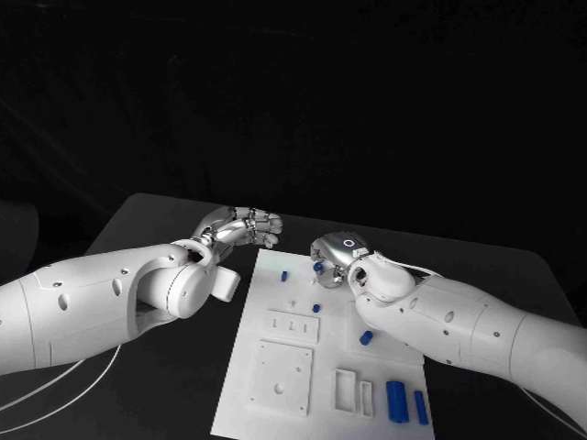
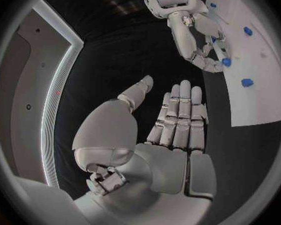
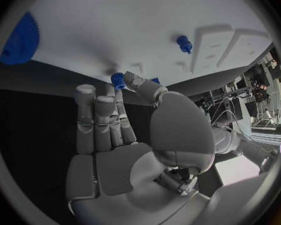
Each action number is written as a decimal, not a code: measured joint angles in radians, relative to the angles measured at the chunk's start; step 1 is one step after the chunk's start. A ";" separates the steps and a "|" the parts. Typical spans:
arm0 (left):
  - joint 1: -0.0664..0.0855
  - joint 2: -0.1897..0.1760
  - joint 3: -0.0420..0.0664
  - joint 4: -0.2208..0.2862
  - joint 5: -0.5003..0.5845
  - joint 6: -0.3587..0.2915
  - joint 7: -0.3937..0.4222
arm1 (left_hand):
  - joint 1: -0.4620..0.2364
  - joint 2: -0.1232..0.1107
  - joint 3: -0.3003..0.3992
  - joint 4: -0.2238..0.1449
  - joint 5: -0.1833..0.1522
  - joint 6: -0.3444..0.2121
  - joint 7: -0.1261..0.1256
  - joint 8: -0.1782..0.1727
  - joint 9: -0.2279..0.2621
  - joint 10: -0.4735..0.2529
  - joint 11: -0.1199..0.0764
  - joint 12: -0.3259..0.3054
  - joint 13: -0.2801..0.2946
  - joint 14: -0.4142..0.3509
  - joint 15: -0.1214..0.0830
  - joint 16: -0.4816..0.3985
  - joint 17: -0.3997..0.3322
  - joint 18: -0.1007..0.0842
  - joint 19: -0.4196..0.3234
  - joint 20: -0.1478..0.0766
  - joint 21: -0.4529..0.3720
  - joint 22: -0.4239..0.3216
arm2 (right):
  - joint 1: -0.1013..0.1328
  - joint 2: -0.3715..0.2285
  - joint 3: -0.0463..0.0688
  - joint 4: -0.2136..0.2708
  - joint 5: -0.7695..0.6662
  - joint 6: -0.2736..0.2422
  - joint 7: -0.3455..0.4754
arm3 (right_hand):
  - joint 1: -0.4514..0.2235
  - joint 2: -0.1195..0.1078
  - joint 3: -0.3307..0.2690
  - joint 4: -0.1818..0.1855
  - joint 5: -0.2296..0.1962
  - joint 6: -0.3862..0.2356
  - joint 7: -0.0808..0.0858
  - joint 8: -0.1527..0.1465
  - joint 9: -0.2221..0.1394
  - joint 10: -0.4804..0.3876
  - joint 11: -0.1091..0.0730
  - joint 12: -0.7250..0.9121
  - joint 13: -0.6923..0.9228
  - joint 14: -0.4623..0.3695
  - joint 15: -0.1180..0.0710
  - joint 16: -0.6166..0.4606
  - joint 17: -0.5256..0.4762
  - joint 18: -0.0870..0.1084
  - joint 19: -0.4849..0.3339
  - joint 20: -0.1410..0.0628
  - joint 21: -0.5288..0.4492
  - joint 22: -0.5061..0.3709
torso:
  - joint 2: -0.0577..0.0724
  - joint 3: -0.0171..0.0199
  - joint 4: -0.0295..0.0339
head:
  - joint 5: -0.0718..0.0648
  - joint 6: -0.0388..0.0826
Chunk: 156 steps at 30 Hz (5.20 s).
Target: Assemble the parts on the task board
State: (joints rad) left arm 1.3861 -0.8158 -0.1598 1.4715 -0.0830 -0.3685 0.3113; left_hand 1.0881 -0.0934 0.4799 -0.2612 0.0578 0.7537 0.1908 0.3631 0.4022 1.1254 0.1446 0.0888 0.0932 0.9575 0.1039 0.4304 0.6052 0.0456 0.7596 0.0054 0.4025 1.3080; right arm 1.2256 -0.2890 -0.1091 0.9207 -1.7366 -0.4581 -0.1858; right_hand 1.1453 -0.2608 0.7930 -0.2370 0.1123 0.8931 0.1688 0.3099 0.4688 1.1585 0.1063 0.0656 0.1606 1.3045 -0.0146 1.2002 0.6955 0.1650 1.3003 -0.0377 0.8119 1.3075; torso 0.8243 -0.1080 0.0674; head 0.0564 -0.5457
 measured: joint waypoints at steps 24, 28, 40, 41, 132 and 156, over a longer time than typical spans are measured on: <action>0.001 -0.017 0.000 -0.011 -0.016 0.002 0.004 | 0.000 0.000 0.000 0.000 0.000 0.000 0.000 0.000 0.003 0.004 0.003 -0.004 0.000 0.008 -0.001 0.000 0.006 0.000 0.000 0.000 0.003 0.000 | 0.024 -0.137 0.027 0.208 0.071 -0.036 0.020 | 0.008 -0.008 0.000 0.035 0.004 0.001 -0.001 -0.004 -0.005 0.002 -0.005 0.007 -0.018 -0.004 0.006 0.000 -0.017 0.000 -0.009 -0.002 -0.014 0.000 | -0.001 0.0034 -0.0077 | -0.002 0.018; 0.000 -0.020 0.000 -0.028 -0.027 0.007 0.010 | -0.005 0.005 0.000 0.000 0.000 0.004 0.004 0.000 0.004 0.016 -0.006 -0.004 0.003 0.013 -0.006 0.000 0.011 -0.001 0.000 0.000 0.007 0.000 | 0.037 -0.203 0.045 0.261 0.120 -0.046 0.038 | 0.001 -0.015 -0.008 0.044 -0.012 0.008 -0.008 0.000 -0.005 0.033 -0.014 0.021 -0.010 -0.009 0.000 0.000 -0.021 -0.001 -0.009 -0.002 -0.014 0.000 | -0.003 0.0100 -0.0161 | 0.003 0.026; -0.012 -0.013 -0.003 -0.065 -0.039 0.021 0.019 | -0.005 0.005 0.000 0.000 0.000 0.004 0.004 0.000 0.005 0.023 -0.005 -0.004 0.004 0.013 -0.006 0.000 0.012 -0.001 0.000 0.000 0.008 -0.001 | 0.043 -0.336 0.055 0.344 0.212 -0.025 0.078 | -0.037 -0.023 -0.120 0.039 -0.004 -0.029 -0.003 -0.012 -0.007 0.147 -0.057 0.100 0.089 -0.018 -0.044 0.014 -0.021 0.003 -0.012 -0.004 -0.007 0.000 | -0.021 0.0432 -0.0505 | 0.020 0.039; -0.013 -0.013 -0.003 -0.065 -0.039 0.023 0.020 | -0.005 0.005 0.000 0.000 0.000 0.004 0.004 0.000 0.005 0.023 -0.005 -0.004 0.004 0.013 -0.006 0.000 0.012 -0.001 0.000 0.000 0.008 -0.001 | 0.043 -0.337 0.055 0.339 0.216 -0.020 0.079 | -0.037 -0.023 -0.128 0.037 -0.004 -0.030 -0.002 -0.012 -0.007 0.175 -0.061 0.109 0.103 -0.017 -0.049 0.015 -0.020 0.005 -0.014 -0.004 -0.003 0.000 | -0.023 0.0463 -0.0530 | 0.021 0.039; -0.032 -0.006 -0.003 -0.027 -0.075 0.039 0.022 | -0.005 0.005 0.002 -0.002 0.000 0.004 0.004 0.000 0.006 0.023 -0.005 -0.004 0.003 0.013 -0.006 -0.008 0.018 -0.001 0.000 0.000 0.008 0.000 | -0.021 -0.146 0.051 -0.071 0.329 0.199 0.161 | -0.092 0.058 -0.143 0.052 0.046 -0.084 -0.003 -0.072 -0.031 -0.006 -0.058 1.050 1.033 -0.031 -0.053 0.134 0.216 0.017 -0.040 -0.025 0.195 0.000 | -0.032 0.0613 -0.0657 | 0.002 -0.005; -0.032 -0.011 -0.002 -0.024 -0.076 0.039 0.020 | -0.005 0.005 0.002 -0.002 0.000 0.004 0.004 0.000 0.006 0.023 -0.005 -0.004 0.003 0.013 -0.006 -0.008 0.020 -0.001 0.000 0.000 0.008 0.000 | -0.018 -0.131 0.034 -0.070 0.244 0.164 0.132 | -0.102 0.060 -0.151 0.032 0.025 -0.007 -0.049 -0.020 -0.011 0.009 -0.080 1.077 1.026 -0.020 -0.068 0.126 0.244 0.012 -0.028 -0.032 0.214 0.000 | -0.031 0.0616 -0.0660 | 0.004 -0.014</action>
State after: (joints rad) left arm 1.3542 -0.8271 -0.1621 1.4480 -0.1587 -0.3297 0.3318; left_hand 1.0836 -0.0889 0.4821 -0.2634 0.0578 0.7572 0.1943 0.3631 0.4085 1.1486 0.1393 0.0850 0.0966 0.9703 0.0982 0.4226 0.6254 0.0446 0.7596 0.0054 0.4102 1.3078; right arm 1.2073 -0.4204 -0.0749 0.8511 -1.4928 -0.2942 -0.0535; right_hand 1.0437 -0.2012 0.6423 -0.2045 0.1374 0.8859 0.1199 0.2904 0.4574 1.1675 0.0259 1.1426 1.1861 1.2842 -0.0828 1.3266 0.9398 0.1773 1.2725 -0.0697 1.0259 1.3073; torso 0.7934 -0.0464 0.0014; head 0.0603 -0.5597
